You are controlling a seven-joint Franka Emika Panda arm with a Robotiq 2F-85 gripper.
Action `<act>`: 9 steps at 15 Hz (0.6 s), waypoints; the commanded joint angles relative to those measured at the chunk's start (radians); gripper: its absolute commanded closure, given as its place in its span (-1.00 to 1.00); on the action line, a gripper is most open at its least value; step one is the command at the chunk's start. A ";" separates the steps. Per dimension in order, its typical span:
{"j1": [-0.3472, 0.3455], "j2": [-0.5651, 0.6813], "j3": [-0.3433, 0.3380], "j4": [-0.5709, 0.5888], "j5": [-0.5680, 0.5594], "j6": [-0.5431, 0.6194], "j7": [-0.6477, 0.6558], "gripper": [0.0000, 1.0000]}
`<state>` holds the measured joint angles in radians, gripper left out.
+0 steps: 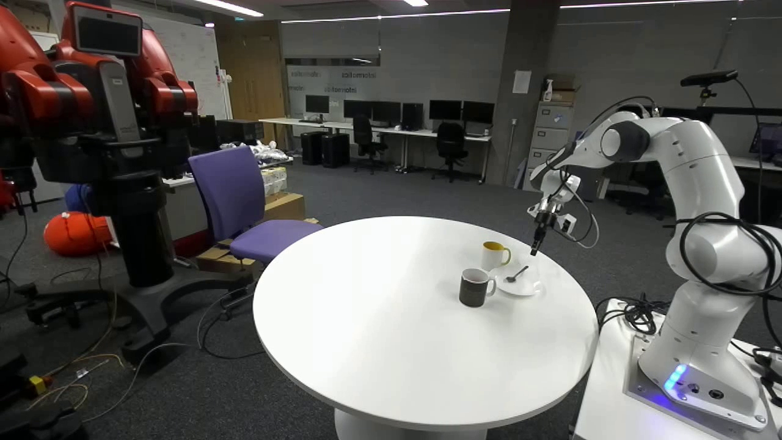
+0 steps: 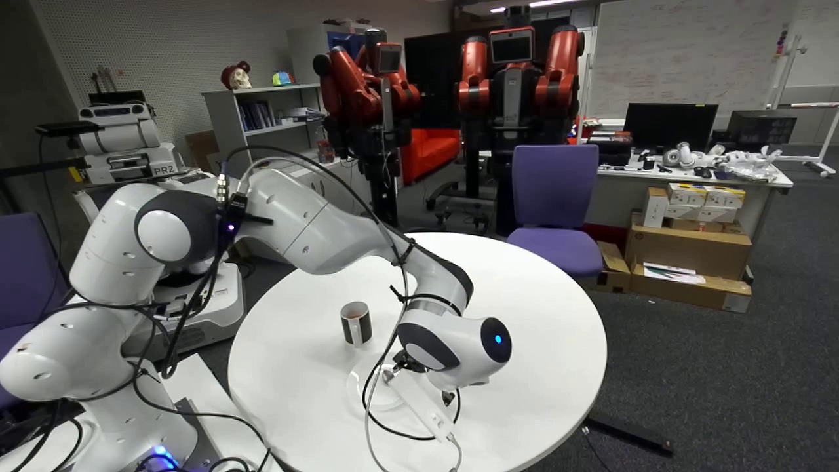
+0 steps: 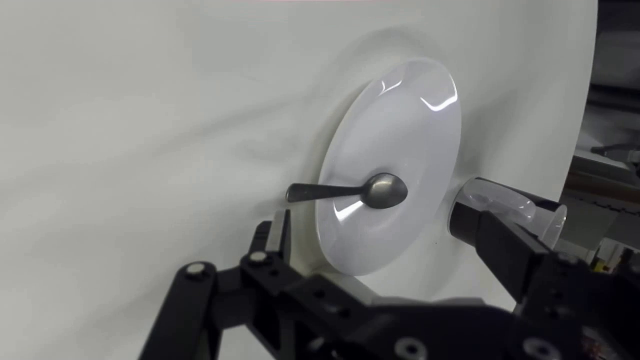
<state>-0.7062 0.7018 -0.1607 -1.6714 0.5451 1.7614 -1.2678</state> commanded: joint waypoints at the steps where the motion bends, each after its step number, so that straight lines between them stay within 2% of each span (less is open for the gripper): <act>1: 0.027 -0.142 -0.020 -0.038 -0.123 -0.052 0.067 -1.00; 5: 0.086 -0.287 -0.046 -0.050 -0.290 -0.067 0.181 -1.00; 9: 0.152 -0.418 -0.061 -0.041 -0.373 -0.093 0.293 -1.00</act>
<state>-0.6068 0.4018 -0.1977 -1.6765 0.2270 1.7030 -1.0525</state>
